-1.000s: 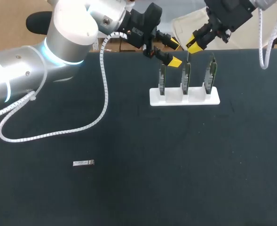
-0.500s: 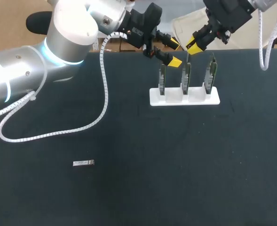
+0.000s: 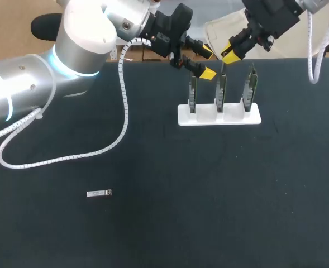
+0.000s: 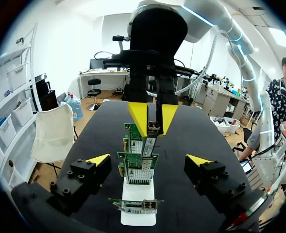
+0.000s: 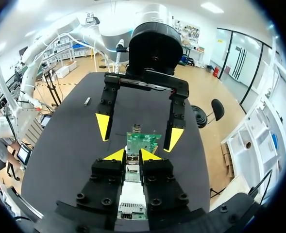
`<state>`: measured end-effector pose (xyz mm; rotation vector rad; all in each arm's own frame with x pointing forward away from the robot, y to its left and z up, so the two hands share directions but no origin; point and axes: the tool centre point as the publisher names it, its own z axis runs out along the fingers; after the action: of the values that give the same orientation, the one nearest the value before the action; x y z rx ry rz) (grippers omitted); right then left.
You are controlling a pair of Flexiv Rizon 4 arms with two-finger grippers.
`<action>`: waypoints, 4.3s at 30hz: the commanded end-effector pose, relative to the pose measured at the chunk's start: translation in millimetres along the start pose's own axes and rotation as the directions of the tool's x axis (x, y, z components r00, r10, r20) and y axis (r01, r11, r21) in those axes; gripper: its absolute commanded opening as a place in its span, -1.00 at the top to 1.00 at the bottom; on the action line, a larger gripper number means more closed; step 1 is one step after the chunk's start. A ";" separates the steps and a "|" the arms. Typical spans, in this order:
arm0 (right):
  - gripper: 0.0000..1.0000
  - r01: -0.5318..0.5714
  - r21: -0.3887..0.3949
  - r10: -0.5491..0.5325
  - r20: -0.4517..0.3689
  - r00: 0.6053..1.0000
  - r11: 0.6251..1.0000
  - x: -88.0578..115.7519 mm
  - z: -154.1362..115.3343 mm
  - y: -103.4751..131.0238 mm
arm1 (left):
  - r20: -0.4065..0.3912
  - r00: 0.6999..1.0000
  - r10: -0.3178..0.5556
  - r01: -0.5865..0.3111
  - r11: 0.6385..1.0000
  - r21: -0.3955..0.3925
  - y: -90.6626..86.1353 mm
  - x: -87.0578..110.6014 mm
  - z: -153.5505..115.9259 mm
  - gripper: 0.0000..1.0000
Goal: Pick up the optical module with the left hand, and insert it into the network port with the right hand.
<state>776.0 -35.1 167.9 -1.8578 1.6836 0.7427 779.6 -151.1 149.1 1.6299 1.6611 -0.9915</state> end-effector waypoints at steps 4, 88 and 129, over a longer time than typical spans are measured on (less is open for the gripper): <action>1.00 -0.013 -0.001 0.013 -0.001 1.000 1.000 6.7 5.8 -0.1 | -0.004 1.000 -0.001 0.001 1.000 0.003 1.4 -0.7 0.1 -1.00; -1.00 -0.064 -0.034 0.068 0.101 0.993 0.997 10.0 -20.2 -0.6 | -0.004 1.000 -0.001 0.001 1.000 0.003 1.4 -0.7 0.1 -1.00; 1.00 -0.041 -0.010 0.042 0.151 0.988 0.999 -0.1 -24.3 -0.1 | -0.004 1.000 -0.001 0.001 1.000 0.003 1.4 -0.7 0.1 -1.00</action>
<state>774.4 -56.4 187.0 -1.7234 1.6328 0.8821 779.6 -151.1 149.0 1.6300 1.6611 -0.9915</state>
